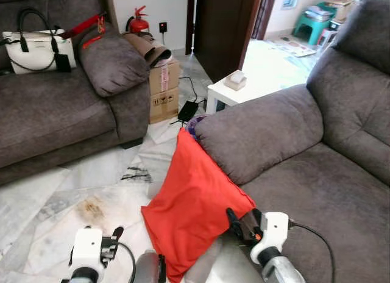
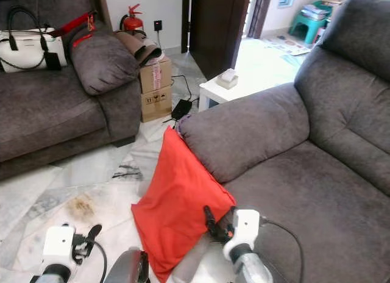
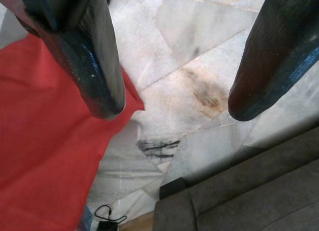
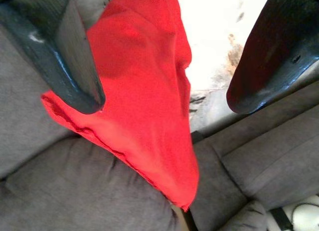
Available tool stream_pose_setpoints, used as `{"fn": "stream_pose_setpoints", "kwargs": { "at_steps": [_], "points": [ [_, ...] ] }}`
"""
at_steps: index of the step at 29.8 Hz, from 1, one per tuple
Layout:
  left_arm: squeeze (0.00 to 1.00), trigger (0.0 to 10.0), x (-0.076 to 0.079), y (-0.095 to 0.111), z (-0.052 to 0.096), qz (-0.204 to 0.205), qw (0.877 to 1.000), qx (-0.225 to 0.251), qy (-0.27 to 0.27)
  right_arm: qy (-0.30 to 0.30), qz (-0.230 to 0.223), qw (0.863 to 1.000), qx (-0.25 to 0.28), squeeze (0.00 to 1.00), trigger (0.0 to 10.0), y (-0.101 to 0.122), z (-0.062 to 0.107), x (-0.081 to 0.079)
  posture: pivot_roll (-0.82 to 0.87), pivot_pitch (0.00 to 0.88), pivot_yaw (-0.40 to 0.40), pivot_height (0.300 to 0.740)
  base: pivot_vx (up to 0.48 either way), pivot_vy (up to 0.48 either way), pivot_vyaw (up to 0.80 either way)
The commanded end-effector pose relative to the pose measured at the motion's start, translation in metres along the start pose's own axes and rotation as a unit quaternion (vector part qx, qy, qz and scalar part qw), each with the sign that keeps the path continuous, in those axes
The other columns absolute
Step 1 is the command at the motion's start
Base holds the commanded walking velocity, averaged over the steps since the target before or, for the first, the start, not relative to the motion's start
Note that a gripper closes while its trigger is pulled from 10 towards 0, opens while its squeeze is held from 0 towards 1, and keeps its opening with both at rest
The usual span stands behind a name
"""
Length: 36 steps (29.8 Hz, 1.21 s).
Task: Move the pillow to the sofa from floor
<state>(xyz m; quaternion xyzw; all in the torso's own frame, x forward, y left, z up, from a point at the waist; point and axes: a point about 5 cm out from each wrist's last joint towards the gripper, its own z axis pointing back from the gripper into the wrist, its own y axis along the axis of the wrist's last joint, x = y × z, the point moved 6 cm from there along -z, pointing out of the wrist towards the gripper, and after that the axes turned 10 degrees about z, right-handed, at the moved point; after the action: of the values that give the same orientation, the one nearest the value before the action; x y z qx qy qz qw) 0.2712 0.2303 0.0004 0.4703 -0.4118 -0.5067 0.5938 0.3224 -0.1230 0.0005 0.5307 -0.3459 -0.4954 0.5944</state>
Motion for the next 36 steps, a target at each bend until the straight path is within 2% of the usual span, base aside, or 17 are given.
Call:
{"fn": "stream_pose_setpoints", "kwargs": {
  "at_steps": [1,6,13,16,30,33,36],
  "points": [
    [0.0,10.0,0.001,-0.002,0.0,-0.001,1.0,-0.006,0.0,-0.011,-0.004,1.0,-0.009,0.0,10.0,-0.006,0.004,0.006,0.11,0.116,-0.027,0.618,0.0,0.0,0.0],
    [0.0,10.0,0.0,-0.003,0.0,-0.002,1.0,-0.008,0.001,-0.015,-0.004,1.0,-0.011,0.0,10.0,-0.007,0.005,0.008,0.11,0.116,-0.027,0.618,0.0,0.0,0.0],
    [0.0,10.0,0.0,-0.003,0.0,-0.002,1.0,-0.007,-0.002,-0.025,0.009,1.0,-0.007,0.0,10.0,-0.004,0.004,0.011,0.11,0.115,-0.026,0.618,0.27,0.0,0.23],
    [0.0,10.0,0.0,-0.002,-0.001,-0.003,1.0,-0.007,-0.003,-0.03,-0.013,0.999,-0.009,0.0,10.0,-0.006,0.004,0.012,0.11,0.114,-0.026,0.618,0.292,0.0,0.27],
    [0.0,10.0,0.0,-0.002,-0.001,-0.004,1.0,-0.006,-0.003,-0.028,-0.008,1.0,-0.012,0.0,10.0,-0.008,0.004,0.011,0.11,0.117,-0.024,0.618,0.301,0.0,0.0],
    [0.0,10.0,0.001,-0.002,-0.001,-0.003,1.0,-0.007,-0.006,-0.049,-0.006,0.999,-0.012,0.0,10.0,-0.007,0.004,0.019,0.11,0.117,-0.024,0.618,0.298,0.0,0.0],
    [0.0,10.0,0.009,-0.005,-0.001,0.003,0.999,-0.014,-0.03,-0.085,-0.004,0.996,-0.012,0.0,10.0,-0.005,0.004,0.033,0.11,0.118,-0.023,0.618,0.0,0.0,0.0]
  ]
}}
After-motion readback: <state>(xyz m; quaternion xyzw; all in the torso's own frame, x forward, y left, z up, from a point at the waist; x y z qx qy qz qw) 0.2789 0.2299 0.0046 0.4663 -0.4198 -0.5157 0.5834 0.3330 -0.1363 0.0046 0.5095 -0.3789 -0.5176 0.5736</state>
